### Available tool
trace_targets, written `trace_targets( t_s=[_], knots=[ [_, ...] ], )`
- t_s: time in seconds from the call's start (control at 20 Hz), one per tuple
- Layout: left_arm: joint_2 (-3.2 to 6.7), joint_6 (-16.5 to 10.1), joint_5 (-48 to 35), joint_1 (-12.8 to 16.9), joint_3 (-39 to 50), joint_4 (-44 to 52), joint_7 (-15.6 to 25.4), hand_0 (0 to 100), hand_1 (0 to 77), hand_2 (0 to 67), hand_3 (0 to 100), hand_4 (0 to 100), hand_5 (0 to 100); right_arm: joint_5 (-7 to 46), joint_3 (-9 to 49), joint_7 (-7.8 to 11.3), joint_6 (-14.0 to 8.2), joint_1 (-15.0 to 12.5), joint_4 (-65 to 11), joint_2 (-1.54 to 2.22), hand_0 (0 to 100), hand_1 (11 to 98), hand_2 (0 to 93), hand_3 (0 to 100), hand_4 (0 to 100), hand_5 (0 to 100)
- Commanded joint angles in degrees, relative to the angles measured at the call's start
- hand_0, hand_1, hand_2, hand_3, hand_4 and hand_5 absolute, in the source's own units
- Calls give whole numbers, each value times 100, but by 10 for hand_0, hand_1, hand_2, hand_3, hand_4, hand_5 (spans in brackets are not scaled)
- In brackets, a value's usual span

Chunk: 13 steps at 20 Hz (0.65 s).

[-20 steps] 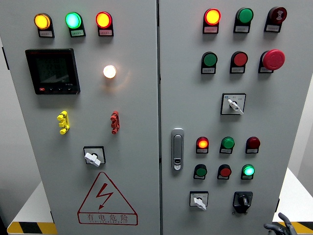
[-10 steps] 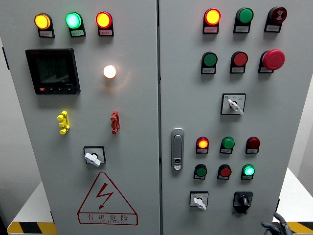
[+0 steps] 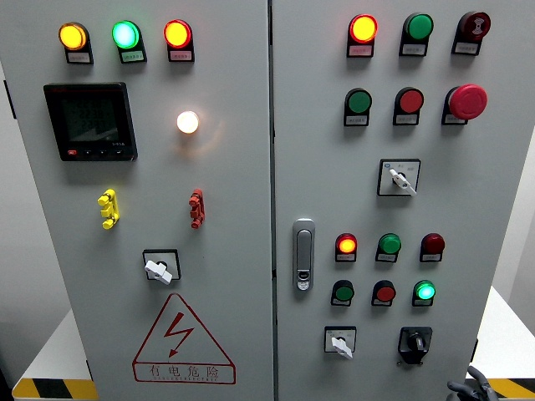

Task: Trip black knob to open circuit
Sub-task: 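Release the black knob and lower the right hand away from the cabinet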

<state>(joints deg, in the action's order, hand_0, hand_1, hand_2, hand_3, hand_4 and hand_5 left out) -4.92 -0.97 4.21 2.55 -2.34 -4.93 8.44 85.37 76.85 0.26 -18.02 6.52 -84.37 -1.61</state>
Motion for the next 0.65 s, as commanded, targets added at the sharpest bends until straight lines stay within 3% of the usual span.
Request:
trace_targets(
  t_s=[0.0, 0.1, 0.25, 0.6],
  knots=[
    [0, 0, 1, 0, -3, -8, 0, 0, 38, 127, 212, 67, 18, 14, -3, 9, 0, -11, 0, 3, 687, 557, 114, 299, 236, 335],
    [0, 0, 1, 0, -3, -8, 0, 0, 38, 127, 212, 67, 18, 111, -3, 0, 0, -11, 0, 3, 678, 571, 115, 293, 227, 252],
    [0, 0, 1, 0, -3, 1, 0, 0, 38, 127, 212, 67, 18, 129, -3, 0, 0, -11, 0, -14, 677, 578, 115, 292, 227, 261],
    [0, 0, 1, 0, -3, 1, 0, 0, 39, 127, 212, 67, 18, 129, -3, 0, 0, -11, 0, -14, 687, 583, 116, 293, 229, 276]
  ],
)
